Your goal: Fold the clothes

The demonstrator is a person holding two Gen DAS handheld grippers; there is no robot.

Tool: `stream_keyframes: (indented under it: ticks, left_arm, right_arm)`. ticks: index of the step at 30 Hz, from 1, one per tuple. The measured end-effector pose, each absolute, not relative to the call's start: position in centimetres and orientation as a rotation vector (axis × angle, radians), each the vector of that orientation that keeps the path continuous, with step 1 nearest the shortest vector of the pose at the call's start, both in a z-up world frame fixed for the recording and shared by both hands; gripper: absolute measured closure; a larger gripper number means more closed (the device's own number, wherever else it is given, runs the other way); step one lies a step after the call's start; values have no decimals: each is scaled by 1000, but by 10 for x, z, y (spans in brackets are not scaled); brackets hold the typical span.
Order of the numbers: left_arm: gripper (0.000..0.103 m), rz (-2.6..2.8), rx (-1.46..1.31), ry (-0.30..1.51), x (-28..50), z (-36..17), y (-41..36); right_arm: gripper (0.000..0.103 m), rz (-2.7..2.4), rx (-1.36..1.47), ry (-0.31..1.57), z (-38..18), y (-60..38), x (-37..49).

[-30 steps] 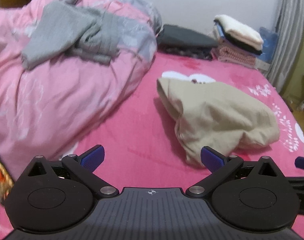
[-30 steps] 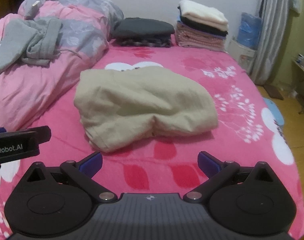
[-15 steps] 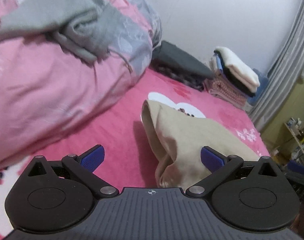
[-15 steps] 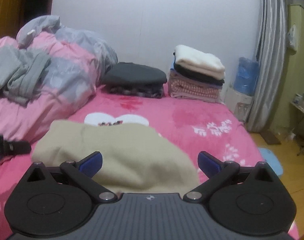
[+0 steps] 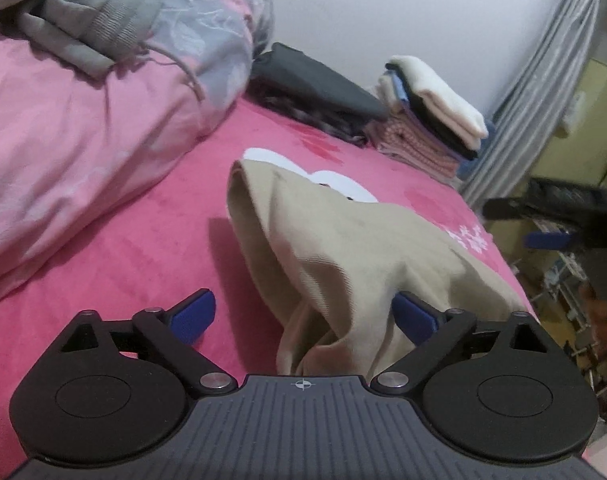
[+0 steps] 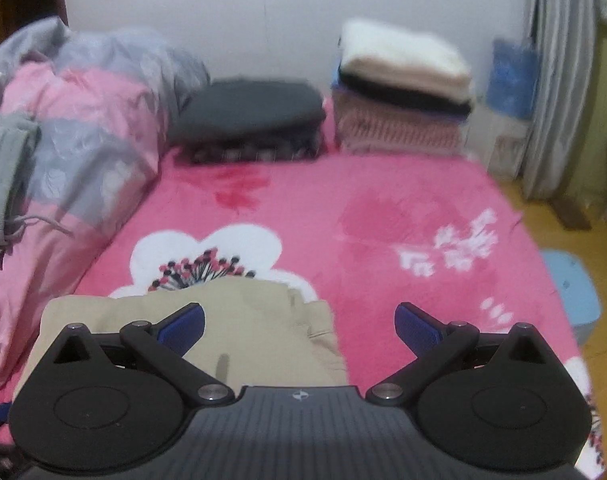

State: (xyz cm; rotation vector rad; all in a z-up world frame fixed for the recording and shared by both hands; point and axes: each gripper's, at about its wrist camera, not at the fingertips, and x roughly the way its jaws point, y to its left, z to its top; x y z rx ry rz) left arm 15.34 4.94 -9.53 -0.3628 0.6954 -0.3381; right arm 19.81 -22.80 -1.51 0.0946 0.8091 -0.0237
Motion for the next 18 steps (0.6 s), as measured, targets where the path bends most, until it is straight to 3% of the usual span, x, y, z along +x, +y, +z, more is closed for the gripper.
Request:
stream_keyframes:
  ticks: [2,3,4,5,7,15,18]
  left_arm:
    - [29,-372,-389,707,156,-100,50]
    - [31,-389,-402,712,157,-103,50]
    - [40,-407,-412,715,157,-105,50]
    - [42,-425,-423,718,157,-107,51]
    - [43,-461,-443,724,157,-112,52]
    - [43,-589,-439,733,148,-119,54]
    - [43,-606,-379,714,141,-117,51]
  right_arm:
    - [3,9,117,878,-20,-226,215]
    - [5,21,116,902,-22,-221,221]
    - [8,33,114,925,-23,-217,226]
    - [16,44,113,949,-24,-212,232]
    - [26,84,106,987,-24,-199,241]
    - [27,525,-97,1028,-4,-72,239]
    - [34,542,-237,1042,-17,-51,233]
